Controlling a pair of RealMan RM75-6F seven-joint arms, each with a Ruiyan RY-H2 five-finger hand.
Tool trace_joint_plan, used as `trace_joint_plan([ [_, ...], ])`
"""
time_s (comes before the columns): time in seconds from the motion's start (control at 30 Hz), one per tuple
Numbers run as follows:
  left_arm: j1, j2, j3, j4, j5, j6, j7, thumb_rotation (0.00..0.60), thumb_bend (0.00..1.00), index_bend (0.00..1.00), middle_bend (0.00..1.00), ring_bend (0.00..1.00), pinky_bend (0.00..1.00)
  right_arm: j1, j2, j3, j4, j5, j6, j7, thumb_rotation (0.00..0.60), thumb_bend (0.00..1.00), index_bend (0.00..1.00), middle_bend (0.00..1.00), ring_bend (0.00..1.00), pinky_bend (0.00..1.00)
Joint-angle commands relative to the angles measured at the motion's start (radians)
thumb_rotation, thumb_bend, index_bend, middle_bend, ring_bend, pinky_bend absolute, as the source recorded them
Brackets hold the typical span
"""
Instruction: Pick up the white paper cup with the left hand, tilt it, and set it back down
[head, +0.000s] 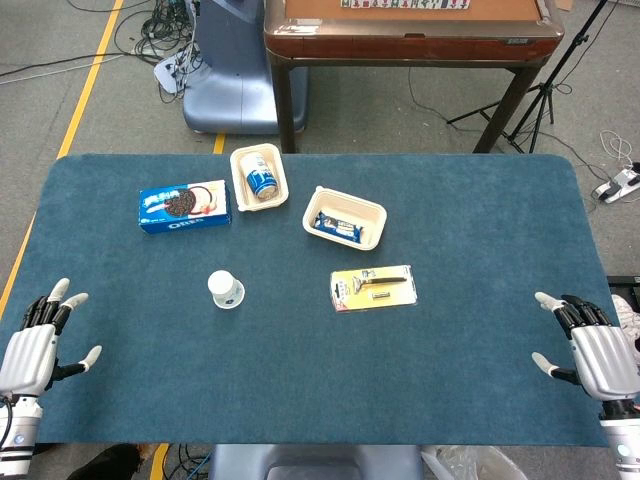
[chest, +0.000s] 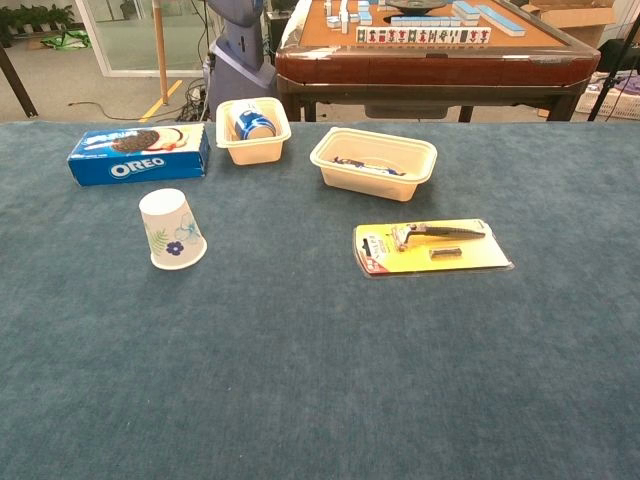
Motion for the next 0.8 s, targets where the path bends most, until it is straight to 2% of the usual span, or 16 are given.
trace_joint_plan([
  [0.03,0.0,-0.002,0.0,0.0,0.0,0.0,0.003,0.6,0.21,0.19,0.0,0.0,0.0,0.0,-0.001,0.0,0.001,0.001,0.0,0.001,0.6,0.16,0.19,0.29,0.15,0.22],
  [0.27,0.001,-0.01,0.0,0.011,0.025,0.011,-0.005,0.6,0.21,0.19,0.0,0.0,0.0,0.0,0.0,-0.001,0.003,-0.004,0.003,0.005,0.6,0.16,0.19,0.29,0.15,0.22],
  [0.37,-0.001,-0.046,-0.007,0.087,0.096,0.077,0.041,0.6,0.21,0.19,0.0,0.0,0.0,-0.002,0.002,-0.001,0.001,-0.006,0.008,0.005,0.6,0.16,0.19,0.29,0.15,0.22],
  [0.43,-0.005,-0.059,-0.003,0.117,0.113,0.083,0.085,0.6,0.21,0.2,0.0,0.0,0.0,-0.003,0.004,-0.001,0.0,-0.005,0.008,0.004,0.6,0.16,0.19,0.29,0.15,0.22],
  [0.7,-0.061,-0.05,-0.007,0.083,0.108,-0.004,0.169,0.6,0.21,0.21,0.0,0.0,0.0,0.0,0.0,-0.002,-0.001,-0.009,0.005,0.004,0.6,0.16,0.19,0.29,0.15,0.22],
  [0.8,-0.102,-0.054,-0.028,0.076,0.11,-0.049,0.121,0.6,0.21,0.21,0.0,0.0,0.0,0.003,0.003,-0.001,-0.003,-0.013,0.005,0.002,0.6,0.16,0.19,0.29,0.15,0.22],
])
